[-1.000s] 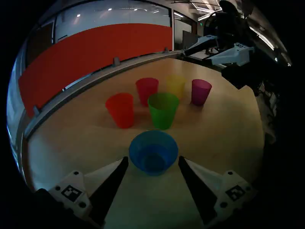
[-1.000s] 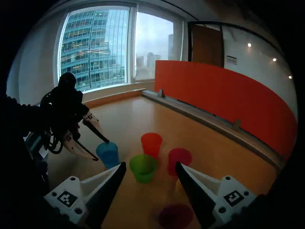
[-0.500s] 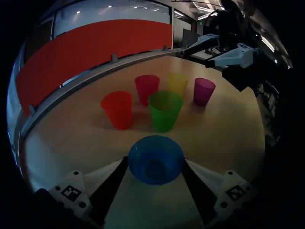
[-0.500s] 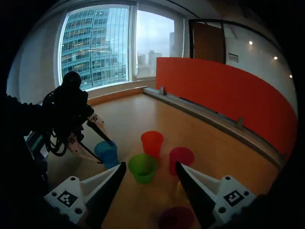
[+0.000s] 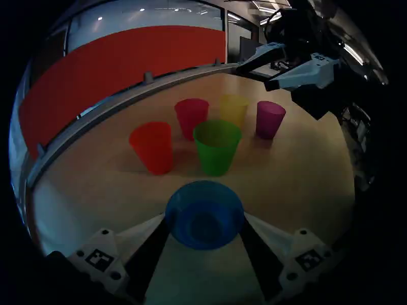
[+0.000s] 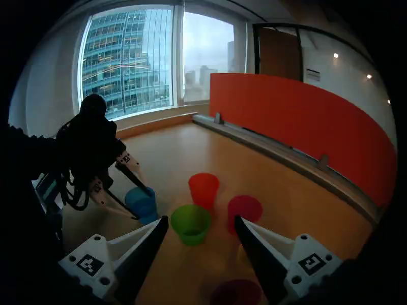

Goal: Pour water

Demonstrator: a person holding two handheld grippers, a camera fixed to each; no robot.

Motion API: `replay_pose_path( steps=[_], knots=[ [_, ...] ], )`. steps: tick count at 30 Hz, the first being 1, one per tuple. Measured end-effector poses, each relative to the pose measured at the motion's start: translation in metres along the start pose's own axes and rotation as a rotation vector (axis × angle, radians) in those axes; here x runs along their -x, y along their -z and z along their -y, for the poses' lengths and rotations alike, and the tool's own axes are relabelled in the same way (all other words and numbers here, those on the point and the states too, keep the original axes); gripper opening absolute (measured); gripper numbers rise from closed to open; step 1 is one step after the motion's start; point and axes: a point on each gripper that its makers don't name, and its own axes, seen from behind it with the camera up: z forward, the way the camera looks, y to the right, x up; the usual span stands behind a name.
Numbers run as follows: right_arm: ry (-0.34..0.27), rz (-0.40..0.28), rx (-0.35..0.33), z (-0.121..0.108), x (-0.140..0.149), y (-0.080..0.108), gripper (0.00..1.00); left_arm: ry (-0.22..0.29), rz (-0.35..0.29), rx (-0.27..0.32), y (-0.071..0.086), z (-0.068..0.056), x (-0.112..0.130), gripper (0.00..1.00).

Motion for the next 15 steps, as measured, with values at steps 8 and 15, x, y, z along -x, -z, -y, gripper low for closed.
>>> replay_pose_path(
  steps=[8,15],
  knots=[
    [0.003,0.013,-0.010,0.004,0.002,-0.008,1.00,0.048,-0.009,0.015,0.002,0.003,0.000,0.86],
    [-0.003,0.041,-0.023,0.009,0.009,-0.020,1.00,0.040,-0.023,0.007,0.003,0.003,-0.001,0.87]
  ],
)
